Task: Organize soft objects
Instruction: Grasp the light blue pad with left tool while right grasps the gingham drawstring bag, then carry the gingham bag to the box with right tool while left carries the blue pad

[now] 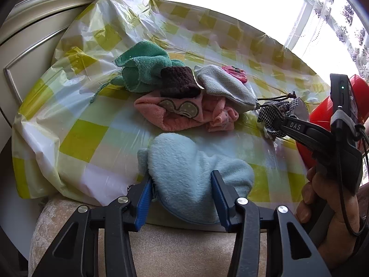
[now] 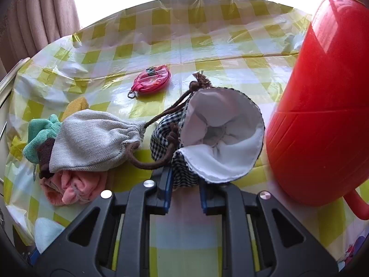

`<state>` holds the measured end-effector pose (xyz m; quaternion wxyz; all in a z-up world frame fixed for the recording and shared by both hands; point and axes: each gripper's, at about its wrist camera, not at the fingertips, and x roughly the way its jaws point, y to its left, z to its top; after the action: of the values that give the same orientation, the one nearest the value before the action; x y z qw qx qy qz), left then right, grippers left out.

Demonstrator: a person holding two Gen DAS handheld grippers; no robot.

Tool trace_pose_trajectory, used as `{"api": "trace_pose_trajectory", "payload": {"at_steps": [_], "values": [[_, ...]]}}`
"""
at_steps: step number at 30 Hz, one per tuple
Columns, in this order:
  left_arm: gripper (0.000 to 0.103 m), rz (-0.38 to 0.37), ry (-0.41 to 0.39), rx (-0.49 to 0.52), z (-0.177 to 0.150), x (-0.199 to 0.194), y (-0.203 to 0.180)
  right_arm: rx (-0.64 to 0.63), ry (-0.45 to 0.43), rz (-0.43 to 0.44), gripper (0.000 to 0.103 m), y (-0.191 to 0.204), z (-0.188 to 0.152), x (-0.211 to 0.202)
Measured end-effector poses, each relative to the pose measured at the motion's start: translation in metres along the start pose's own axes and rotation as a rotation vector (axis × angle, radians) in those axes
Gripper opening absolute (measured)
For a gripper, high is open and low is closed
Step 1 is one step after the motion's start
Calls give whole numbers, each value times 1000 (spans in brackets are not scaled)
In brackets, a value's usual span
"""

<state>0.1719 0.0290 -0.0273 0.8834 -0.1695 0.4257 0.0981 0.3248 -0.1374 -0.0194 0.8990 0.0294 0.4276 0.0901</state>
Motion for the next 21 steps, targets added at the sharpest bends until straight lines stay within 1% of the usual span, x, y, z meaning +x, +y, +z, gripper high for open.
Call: {"api": "trace_pose_trajectory", "payload": {"at_steps": [1, 6, 18, 19, 20, 21], "values": [[48, -1, -3, 1, 0, 0, 0, 0, -4, 7, 19, -2, -2, -4], [46, -8, -19, 7, -1, -5, -2, -2, -20, 37, 18, -8, -14, -31], [44, -45, -67, 33, -5, -26, -10, 23, 8, 89, 18, -36, -57, -86], [42, -49, -69, 36, -6, -28, -12, 24, 11, 92, 18, -38, -60, -90], [38, -52, -71, 38, -7, -30, -13, 26, 13, 95, 18, -41, -63, -93], [37, -56, -70, 42, -8, -32, -15, 27, 13, 98, 18, -43, -66, -97]]}}
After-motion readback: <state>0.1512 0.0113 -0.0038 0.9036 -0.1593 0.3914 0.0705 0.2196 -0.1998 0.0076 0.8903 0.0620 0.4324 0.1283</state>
